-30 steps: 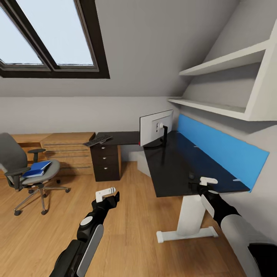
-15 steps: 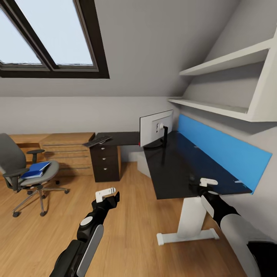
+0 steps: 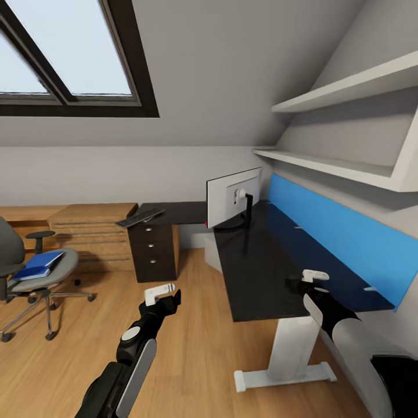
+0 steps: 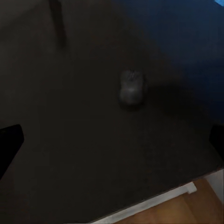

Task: In the bedroom, organize the workspace by keeping the computer under the desk, ensuring the monitor is on the desk, placing the keyboard on the desk next to the monitor, placing the mouse on the desk next to the keyboard, moving the folder from the swivel chair onto the desk next to the mouse, stacking the notebook on top of the folder with the pen on top of the notebook, and positioning the swivel chair next to the desk.

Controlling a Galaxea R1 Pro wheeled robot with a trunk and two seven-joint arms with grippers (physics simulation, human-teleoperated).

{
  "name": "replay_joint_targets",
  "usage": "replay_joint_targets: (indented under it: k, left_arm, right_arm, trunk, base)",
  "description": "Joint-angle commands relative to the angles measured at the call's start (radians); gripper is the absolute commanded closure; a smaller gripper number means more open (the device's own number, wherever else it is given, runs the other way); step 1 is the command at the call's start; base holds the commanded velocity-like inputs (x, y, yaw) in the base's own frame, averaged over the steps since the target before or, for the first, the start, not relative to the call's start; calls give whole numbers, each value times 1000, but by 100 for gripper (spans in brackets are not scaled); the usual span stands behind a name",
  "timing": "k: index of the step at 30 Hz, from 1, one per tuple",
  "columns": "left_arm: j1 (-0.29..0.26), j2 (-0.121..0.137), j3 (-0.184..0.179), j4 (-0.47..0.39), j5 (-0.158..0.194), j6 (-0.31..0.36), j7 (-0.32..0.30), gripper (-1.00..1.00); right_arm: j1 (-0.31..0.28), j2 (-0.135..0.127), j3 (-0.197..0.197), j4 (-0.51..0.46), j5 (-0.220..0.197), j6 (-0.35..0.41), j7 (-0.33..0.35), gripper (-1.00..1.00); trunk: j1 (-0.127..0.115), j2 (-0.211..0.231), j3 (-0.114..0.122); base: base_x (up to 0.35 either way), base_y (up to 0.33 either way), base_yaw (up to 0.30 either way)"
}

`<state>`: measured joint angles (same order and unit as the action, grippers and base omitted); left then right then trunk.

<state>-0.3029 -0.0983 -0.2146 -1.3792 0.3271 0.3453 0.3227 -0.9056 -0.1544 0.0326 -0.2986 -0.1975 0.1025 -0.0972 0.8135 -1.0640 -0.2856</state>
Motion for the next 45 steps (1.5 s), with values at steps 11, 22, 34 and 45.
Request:
replay_joint_targets:
  k: [11, 22, 34, 45]
  left_arm:
    - [-1, 0, -1, 4, 10, 3, 9, -100]
    - [-1, 0, -2, 6, 10, 3, 9, -100]
    - [-1, 0, -3, 5, 10, 3, 9, -100]
    - [-1, -1, -16, -47, 17, 3, 10, -100]
  right_arm:
    - [-11, -2, 4, 19, -8, 8, -5, -100]
    - [-12, -4, 4, 21, -8, 8, -6, -100]
    - [-12, -3, 3, 20, -8, 11, -6, -100]
    - [-19, -4, 3, 6, -15, 88, -5, -100]
  trunk:
    - [1, -1, -1]
    - [1, -1, -1]
    - [1, -1, -1]
    - [16, -29, -14]
  base:
    - [258, -237, 0]
    - [158, -152, 0]
    - [218, -5, 0]
    - [18, 0, 0]
